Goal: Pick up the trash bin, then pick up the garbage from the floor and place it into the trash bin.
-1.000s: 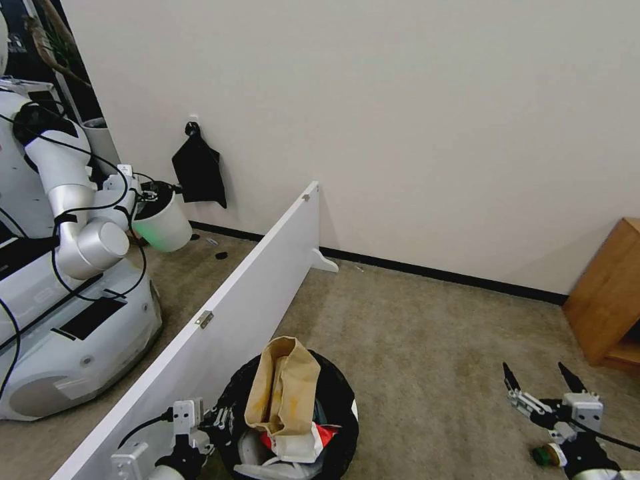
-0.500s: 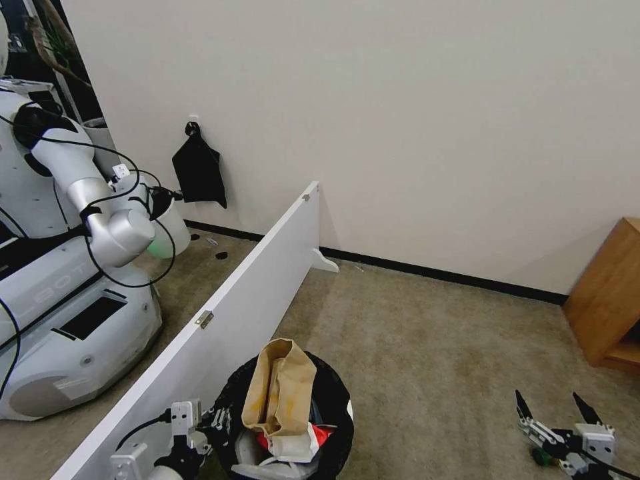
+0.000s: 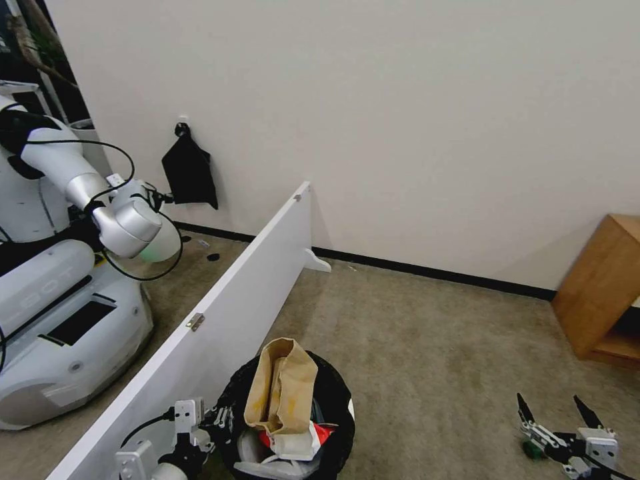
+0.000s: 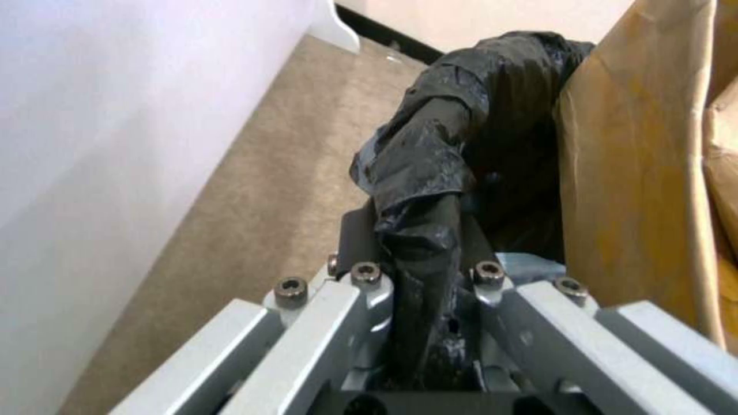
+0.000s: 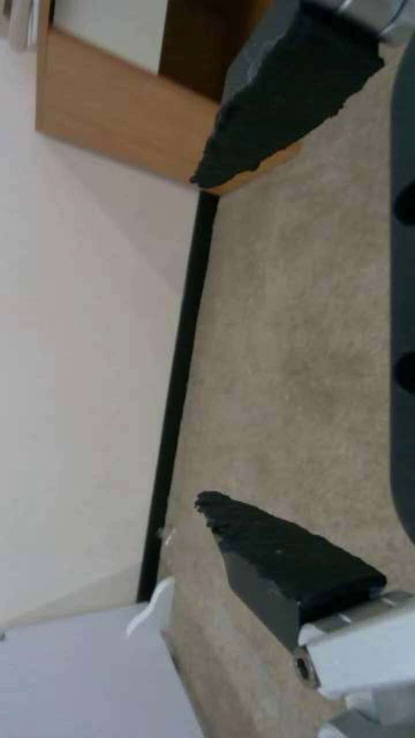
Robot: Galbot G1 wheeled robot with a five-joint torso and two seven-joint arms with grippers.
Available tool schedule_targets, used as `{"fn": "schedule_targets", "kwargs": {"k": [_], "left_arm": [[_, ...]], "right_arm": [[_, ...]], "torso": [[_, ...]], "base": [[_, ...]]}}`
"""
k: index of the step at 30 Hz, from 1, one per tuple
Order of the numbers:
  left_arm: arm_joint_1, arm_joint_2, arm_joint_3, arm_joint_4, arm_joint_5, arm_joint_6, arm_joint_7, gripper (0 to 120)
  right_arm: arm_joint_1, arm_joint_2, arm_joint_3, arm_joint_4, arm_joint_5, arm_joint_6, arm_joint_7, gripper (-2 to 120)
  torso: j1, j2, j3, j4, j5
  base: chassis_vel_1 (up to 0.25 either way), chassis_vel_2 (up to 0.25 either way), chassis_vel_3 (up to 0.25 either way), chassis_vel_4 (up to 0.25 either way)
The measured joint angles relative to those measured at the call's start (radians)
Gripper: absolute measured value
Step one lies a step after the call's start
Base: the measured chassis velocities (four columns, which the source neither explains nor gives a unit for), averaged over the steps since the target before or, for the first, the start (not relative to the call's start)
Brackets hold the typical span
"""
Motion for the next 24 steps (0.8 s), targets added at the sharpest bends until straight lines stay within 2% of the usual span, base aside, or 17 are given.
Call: {"fn": "schedule_targets", "kwargs": {"k": [24], "left_arm": [[-0.001, -0.006, 0.003, -0.001, -0.002, 0.001, 0.001, 4]], "right_arm": [[-0.009, 0.005, -0.007, -0.011, 0.003, 0.016, -0.01, 100]], "torso": [[0.0, 0.0, 0.0, 0.0001, 0.0]], "base": [[-0.104, -0.113, -0.112, -0.107]]}}
